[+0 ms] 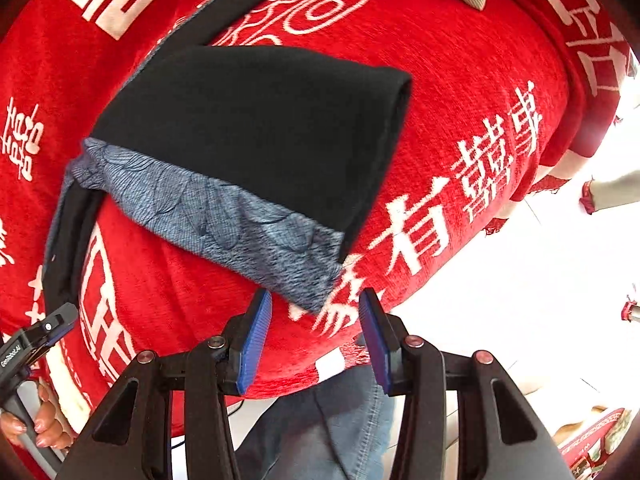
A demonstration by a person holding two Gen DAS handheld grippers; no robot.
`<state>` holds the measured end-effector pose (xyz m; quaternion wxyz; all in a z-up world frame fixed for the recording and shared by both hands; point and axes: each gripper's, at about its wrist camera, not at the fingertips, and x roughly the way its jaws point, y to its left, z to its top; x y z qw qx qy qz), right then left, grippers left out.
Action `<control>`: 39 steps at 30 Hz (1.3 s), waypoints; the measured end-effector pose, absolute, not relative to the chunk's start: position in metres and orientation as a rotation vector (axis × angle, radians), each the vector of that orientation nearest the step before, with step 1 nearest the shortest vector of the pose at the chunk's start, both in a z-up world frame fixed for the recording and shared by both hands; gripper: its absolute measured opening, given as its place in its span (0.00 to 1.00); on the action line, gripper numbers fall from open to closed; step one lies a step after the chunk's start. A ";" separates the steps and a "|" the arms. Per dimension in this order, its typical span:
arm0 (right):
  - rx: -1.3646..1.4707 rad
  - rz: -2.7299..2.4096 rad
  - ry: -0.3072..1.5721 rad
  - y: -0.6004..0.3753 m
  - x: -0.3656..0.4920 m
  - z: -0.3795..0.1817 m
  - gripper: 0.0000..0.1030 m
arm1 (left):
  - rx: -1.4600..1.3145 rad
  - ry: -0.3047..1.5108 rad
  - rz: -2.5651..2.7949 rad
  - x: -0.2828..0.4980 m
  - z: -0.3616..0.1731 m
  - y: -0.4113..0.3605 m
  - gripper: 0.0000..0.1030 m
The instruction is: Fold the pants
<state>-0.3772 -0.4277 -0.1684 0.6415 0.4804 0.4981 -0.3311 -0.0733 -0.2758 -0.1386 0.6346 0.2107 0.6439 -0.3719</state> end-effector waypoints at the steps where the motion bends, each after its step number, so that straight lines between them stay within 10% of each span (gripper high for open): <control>1: 1.100 -0.717 1.120 -0.430 -0.377 -0.170 0.48 | 0.498 1.468 -0.852 -0.078 -0.140 -0.281 0.81; 6: 1.119 -0.534 1.100 -0.438 -0.371 -0.183 0.46 | 0.509 1.468 -0.857 -0.094 -0.143 -0.304 0.81; 10: 1.189 -0.464 1.101 -0.450 -0.372 -0.181 0.05 | 0.445 1.537 -0.884 -0.104 -0.148 -0.325 0.81; 35: 1.429 0.015 0.826 -0.563 -0.352 -0.055 0.03 | -0.062 1.920 -0.971 -0.102 -0.168 -0.422 0.80; 39: 1.436 0.031 0.836 -0.574 -0.345 -0.056 0.03 | -0.076 1.876 -0.978 -0.098 -0.152 -0.427 0.28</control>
